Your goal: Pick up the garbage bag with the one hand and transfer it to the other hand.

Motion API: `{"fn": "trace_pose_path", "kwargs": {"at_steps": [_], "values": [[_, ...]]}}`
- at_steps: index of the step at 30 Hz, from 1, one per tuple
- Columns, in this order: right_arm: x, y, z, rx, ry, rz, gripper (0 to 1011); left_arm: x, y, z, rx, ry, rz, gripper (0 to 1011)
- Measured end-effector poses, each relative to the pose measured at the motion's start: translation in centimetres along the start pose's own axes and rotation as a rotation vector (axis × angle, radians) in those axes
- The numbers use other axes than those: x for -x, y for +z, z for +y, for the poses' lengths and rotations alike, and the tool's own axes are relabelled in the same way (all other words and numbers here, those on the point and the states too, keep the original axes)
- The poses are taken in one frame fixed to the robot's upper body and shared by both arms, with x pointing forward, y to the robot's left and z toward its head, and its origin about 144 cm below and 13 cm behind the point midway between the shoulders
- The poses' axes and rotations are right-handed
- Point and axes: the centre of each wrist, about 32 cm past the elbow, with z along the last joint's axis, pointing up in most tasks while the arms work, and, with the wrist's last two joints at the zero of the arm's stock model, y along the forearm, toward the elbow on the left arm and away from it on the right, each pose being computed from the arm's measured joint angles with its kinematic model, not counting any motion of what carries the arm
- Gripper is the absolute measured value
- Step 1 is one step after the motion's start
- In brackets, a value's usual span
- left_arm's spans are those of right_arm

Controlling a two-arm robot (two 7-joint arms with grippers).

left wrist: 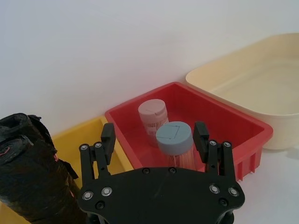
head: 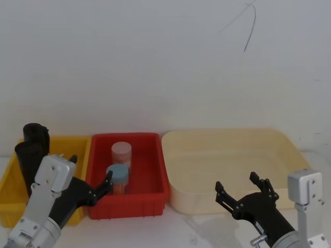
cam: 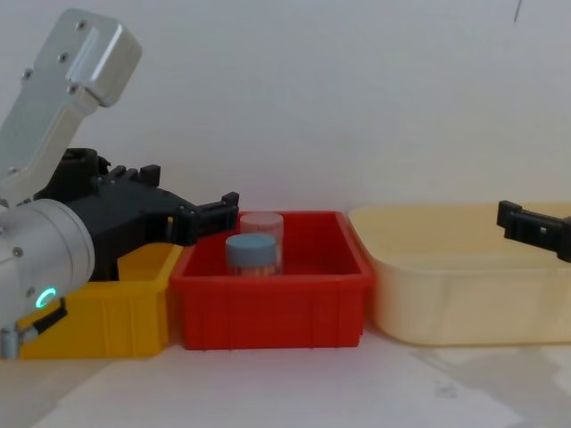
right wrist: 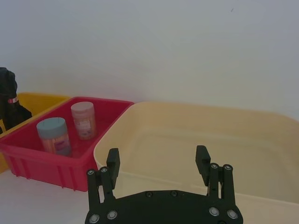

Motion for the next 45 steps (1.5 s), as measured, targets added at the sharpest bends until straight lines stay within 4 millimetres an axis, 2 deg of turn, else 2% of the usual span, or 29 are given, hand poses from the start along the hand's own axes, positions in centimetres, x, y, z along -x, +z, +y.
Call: {"fn": "trace_pose_path", "kwargs": {"at_steps": [28, 38, 45], "values": [[0.0, 0.0, 0.0, 0.000, 0.000, 0.000, 1000, -0.1, 0.1, 0.1, 0.002, 0.000, 0.000, 1002], [0.6, 0.9, 0.2, 0.007, 0.029, 0.002, 1000, -0.7, 1.6, 1.0, -0.002, -0.002, 0.025, 1002], [1.6, 2.5, 1.0, 0.011, 0.077, 0.008, 1000, -1.3, 3.9, 2.9, -0.010, 0.014, 0.046, 1002]]}}
